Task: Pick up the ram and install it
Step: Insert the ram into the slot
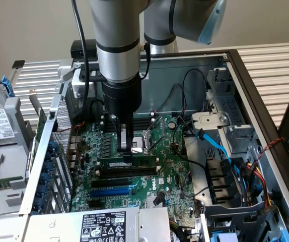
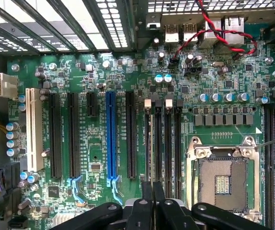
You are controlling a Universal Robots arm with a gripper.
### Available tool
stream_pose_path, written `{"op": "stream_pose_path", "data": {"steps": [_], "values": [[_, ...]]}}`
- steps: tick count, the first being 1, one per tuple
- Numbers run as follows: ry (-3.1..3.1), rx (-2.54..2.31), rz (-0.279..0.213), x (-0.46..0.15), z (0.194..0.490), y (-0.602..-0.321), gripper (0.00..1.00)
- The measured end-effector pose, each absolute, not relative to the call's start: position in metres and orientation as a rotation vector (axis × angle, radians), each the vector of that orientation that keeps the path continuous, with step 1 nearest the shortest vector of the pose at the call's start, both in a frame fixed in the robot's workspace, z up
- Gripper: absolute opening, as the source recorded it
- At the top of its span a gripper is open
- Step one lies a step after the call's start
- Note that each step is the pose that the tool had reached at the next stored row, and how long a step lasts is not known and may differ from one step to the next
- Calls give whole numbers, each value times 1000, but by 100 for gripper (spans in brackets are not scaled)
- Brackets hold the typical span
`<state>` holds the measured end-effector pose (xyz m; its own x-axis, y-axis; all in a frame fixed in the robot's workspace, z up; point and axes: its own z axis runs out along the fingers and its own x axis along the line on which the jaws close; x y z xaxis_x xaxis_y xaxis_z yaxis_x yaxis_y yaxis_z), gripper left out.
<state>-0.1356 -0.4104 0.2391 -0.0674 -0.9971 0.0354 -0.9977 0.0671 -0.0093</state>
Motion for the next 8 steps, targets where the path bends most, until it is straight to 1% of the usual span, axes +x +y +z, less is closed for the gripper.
{"op": "stream_pose_path", "data": {"steps": [8], "values": [[-2280,2132,48,-140,239,-410,12]]}}
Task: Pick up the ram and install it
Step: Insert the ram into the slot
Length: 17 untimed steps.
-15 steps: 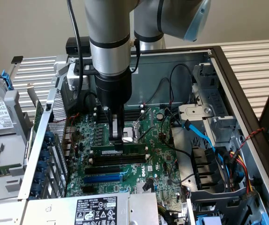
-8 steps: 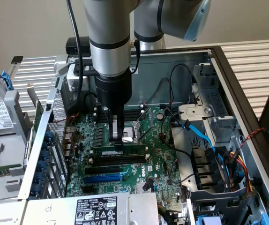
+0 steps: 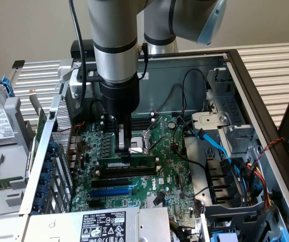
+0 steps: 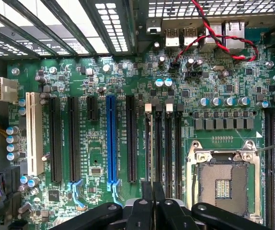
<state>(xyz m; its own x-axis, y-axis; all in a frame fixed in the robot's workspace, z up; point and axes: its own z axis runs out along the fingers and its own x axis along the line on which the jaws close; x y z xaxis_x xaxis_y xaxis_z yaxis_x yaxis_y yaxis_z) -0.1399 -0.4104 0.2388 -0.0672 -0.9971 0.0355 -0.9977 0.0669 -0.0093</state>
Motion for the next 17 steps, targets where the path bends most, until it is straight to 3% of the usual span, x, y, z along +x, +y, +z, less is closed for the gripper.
{"op": "stream_pose_path", "data": {"steps": [17], "values": [[-2277,2135,49,-140,237,-411,12]]}}
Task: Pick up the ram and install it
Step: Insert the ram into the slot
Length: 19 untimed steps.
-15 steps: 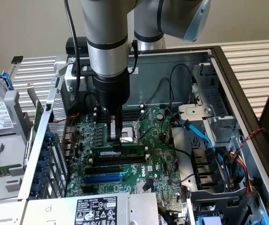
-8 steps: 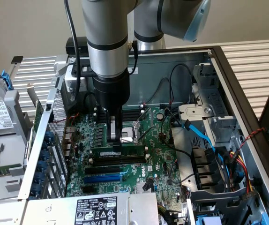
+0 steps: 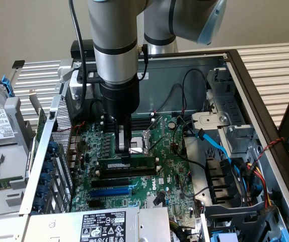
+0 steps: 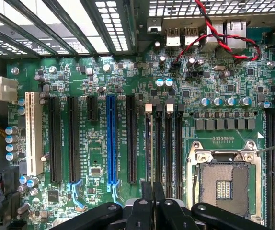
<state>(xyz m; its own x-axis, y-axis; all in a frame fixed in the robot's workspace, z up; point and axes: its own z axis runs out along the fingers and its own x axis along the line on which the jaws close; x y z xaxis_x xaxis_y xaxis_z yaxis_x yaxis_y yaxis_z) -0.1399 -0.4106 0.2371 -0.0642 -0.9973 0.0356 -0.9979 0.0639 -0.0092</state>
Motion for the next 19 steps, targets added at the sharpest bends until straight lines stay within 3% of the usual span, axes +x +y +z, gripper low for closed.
{"op": "stream_pose_path", "data": {"steps": [19], "values": [[-2276,2136,49,-139,235,-411,12]]}}
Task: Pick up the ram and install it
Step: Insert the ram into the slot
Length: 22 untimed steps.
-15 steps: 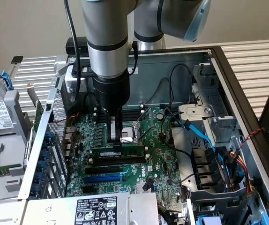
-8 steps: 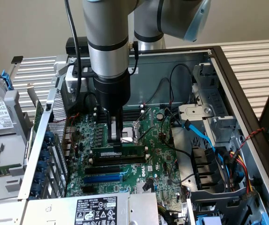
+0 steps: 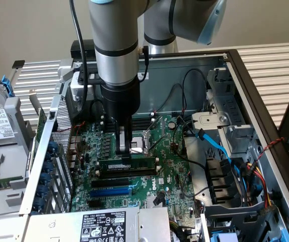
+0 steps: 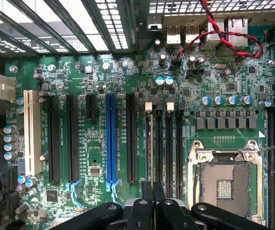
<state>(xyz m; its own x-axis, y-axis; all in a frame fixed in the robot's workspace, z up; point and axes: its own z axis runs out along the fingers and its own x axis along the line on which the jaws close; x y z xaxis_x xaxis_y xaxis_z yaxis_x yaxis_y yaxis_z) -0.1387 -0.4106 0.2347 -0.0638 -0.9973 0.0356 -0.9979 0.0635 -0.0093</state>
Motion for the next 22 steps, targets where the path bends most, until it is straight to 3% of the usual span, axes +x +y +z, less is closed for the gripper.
{"op": "stream_pose_path", "data": {"steps": [22], "values": [[-2271,2142,49,-138,233,-411,12]]}}
